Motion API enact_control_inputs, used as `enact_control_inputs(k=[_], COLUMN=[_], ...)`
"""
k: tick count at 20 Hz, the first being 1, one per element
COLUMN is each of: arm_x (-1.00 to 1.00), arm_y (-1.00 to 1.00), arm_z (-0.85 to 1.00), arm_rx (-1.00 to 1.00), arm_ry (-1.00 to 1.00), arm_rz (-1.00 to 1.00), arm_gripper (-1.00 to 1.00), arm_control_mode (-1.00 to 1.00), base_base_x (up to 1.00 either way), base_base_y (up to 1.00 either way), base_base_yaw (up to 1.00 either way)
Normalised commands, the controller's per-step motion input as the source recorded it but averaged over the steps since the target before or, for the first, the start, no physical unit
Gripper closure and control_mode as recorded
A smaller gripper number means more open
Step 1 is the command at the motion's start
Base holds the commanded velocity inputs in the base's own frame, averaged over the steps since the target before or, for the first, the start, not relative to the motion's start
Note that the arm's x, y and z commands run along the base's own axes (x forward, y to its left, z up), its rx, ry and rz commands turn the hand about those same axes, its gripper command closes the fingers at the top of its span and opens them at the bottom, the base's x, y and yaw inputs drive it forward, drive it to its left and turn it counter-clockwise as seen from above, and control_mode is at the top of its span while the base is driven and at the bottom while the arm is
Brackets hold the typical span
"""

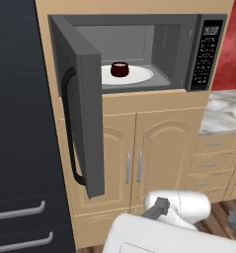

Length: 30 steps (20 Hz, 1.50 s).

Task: Pick the mug from the counter and place it inside the microwave. Then close the microwave.

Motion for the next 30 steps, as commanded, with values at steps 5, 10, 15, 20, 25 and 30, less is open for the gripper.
enact_control_inputs(k=[5,10,15,20,25,30], arm_x=[0.27,0.12,0.26,0.32,0.36,0.46], arm_y=[0.25,0.38,0.33,0.38,0.41,0.37], arm_z=[-0.07,-0.13,-0.21,-0.23,-0.13,-0.20], arm_rx=[0.00,0.00,0.00,0.00,0.00,-0.01], arm_ry=[-0.04,-0.08,-0.01,-0.02,-0.04,-0.06], arm_rz=[-0.19,-0.05,0.00,0.00,0.00,-0.01], arm_gripper=[-1.00,-1.00,-1.00,-1.00,-1.00,-1.00], arm_control_mode=[-1.00,-1.00,-1.00,-1.00,-1.00,-1.00], base_base_x=[0.00,0.00,0.00,0.00,0.00,0.00], base_base_y=[0.00,0.00,0.00,0.00,0.00,0.00], base_base_yaw=[0.00,0.00,0.00,0.00,0.00,0.00])
